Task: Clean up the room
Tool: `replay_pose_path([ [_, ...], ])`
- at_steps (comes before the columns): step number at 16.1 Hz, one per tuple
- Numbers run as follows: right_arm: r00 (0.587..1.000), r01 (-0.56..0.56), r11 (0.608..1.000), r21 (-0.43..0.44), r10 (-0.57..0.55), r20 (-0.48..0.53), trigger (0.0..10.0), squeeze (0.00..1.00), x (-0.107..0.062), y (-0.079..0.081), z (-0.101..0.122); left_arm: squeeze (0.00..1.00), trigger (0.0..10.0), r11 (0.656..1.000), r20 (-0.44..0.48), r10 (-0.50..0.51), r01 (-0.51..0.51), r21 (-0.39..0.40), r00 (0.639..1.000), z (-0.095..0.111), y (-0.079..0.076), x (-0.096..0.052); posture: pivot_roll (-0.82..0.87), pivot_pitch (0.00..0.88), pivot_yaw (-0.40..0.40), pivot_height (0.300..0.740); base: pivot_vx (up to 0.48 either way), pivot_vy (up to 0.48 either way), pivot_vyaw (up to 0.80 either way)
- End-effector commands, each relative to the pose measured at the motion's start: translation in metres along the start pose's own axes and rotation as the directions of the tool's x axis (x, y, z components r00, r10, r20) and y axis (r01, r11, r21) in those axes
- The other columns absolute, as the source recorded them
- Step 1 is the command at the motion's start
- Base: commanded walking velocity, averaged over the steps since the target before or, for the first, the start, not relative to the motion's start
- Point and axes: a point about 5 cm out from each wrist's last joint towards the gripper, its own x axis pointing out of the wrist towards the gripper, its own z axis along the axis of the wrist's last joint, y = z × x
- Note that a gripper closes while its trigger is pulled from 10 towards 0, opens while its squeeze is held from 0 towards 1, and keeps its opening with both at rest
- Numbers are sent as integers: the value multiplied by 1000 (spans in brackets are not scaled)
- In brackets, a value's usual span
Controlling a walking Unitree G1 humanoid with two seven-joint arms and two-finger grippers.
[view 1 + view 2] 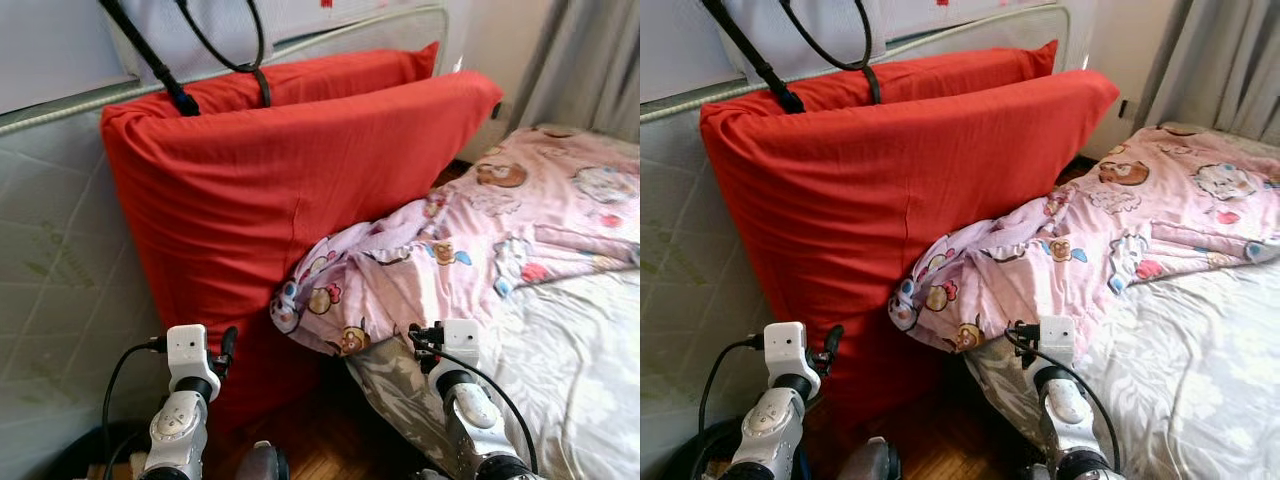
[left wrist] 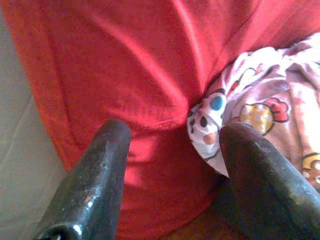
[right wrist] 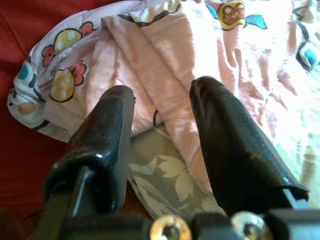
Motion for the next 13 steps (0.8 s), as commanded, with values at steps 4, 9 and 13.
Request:
replay_pose_path([
  [4,999,-29,1000,8,29,-26,10000,0,0,3,-4,0,10000,1000,-15,9,-9,-10,1000,-1,4,0,-77,5,50,630,0,0,0],
  [9,996,-86,996,-21,86,-20,10000,0,-1,9,-4,0,10000,1000,-19,7,-7,-10,1000,-2,4,0,-76,6,50,630,48,0,479],
  [13,995,-87,996,1,87,-45,10000,0,-4,10,-10,0,10000,1000,-18,0,-1,-8,1000,-1,3,0,-77,5,51,630,0,0,103],
])
